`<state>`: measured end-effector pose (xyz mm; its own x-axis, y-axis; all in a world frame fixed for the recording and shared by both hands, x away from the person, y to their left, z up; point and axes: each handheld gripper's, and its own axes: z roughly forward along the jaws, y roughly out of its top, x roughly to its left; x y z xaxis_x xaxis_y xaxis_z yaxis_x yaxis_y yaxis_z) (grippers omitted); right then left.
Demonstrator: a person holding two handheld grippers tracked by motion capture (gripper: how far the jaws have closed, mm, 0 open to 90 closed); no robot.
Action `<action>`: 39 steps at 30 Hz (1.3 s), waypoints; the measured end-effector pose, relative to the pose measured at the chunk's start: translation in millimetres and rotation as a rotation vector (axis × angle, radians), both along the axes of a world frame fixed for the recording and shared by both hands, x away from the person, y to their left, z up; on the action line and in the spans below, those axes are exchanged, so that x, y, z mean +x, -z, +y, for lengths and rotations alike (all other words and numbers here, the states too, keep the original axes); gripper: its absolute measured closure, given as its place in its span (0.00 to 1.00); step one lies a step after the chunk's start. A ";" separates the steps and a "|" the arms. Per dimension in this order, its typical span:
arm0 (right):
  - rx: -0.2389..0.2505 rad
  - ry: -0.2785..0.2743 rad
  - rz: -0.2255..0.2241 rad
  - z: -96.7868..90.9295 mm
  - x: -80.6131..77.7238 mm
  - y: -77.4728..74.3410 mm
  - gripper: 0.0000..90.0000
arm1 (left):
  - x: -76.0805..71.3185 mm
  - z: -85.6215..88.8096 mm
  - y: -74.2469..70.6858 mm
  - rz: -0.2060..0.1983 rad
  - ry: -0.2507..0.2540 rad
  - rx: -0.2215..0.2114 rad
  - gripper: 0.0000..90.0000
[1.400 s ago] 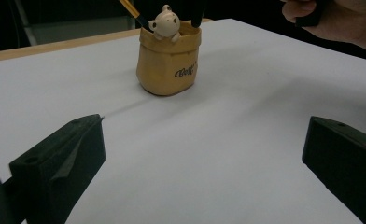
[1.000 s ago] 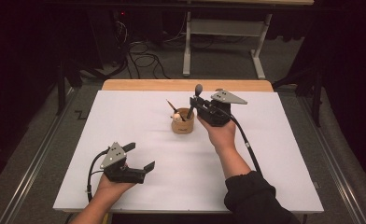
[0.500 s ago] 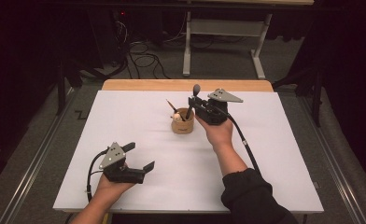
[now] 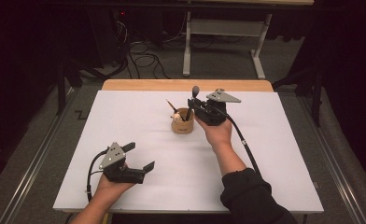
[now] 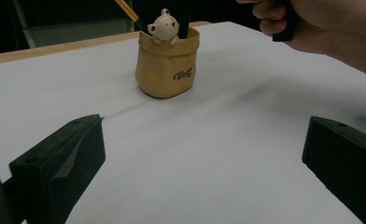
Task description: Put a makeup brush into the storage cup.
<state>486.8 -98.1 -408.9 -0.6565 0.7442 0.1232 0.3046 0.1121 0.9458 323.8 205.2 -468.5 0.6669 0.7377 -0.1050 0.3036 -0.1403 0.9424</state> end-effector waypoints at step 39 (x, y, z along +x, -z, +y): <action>-0.026 -0.010 0.054 4.9 3.4 14.3 0.54 | 0.0 0.1 -0.3 0.002 0.006 -0.004 0.00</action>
